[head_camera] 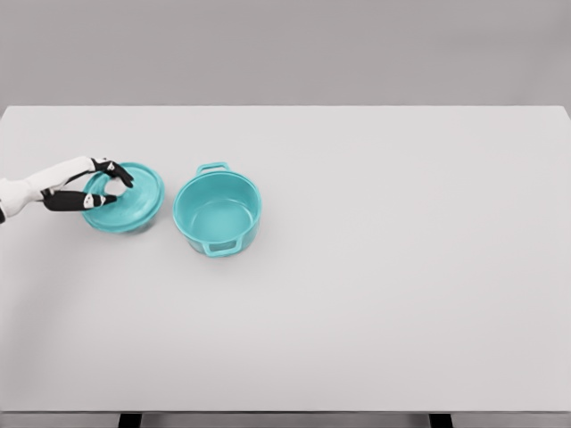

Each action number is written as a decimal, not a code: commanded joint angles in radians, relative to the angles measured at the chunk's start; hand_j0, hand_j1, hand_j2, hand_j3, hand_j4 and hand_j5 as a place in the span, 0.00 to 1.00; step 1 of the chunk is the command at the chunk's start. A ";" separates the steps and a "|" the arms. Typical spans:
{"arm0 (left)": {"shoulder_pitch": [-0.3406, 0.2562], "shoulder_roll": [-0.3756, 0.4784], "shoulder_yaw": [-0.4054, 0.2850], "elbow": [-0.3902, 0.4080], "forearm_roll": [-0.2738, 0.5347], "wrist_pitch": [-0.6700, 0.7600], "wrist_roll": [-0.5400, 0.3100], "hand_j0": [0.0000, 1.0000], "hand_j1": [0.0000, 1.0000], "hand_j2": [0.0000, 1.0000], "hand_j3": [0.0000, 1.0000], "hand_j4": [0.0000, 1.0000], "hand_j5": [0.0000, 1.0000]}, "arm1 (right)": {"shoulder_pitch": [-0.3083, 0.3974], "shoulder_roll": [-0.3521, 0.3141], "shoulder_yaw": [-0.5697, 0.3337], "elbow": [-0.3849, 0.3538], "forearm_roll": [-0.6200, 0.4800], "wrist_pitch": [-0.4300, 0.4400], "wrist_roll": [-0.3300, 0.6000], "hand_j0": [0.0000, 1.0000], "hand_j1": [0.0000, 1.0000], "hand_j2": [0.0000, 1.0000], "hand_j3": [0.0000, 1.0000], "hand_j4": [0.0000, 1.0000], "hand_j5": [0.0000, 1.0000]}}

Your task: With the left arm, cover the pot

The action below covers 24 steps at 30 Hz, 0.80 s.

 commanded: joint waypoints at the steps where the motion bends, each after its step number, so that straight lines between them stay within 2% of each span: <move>1: 0.000 0.018 0.005 -0.040 0.012 0.003 0.002 0.54 0.54 0.54 0.54 0.54 0.54 | 0.000 0.000 0.000 -0.001 0.001 0.000 0.000 1.00 1.00 1.00 1.00 1.00 1.00; 7: 0.000 0.044 0.005 -0.138 0.013 0.003 0.002 0.54 0.54 0.54 0.54 0.54 0.54 | 0.000 0.000 0.000 -0.001 0.001 0.000 0.000 1.00 1.00 1.00 1.00 1.00 1.00; 18: -0.003 0.059 0.005 -0.175 0.036 0.003 0.002 0.54 0.54 0.54 0.54 0.54 0.54 | 0.000 0.000 0.000 0.001 0.001 0.000 0.000 1.00 1.00 1.00 1.00 1.00 1.00; 24: -0.003 0.058 0.003 -0.222 0.035 0.003 0.002 0.54 0.54 0.54 0.54 0.54 0.54 | 0.000 0.000 0.000 -0.001 0.001 0.000 0.000 1.00 1.00 1.00 1.00 1.00 1.00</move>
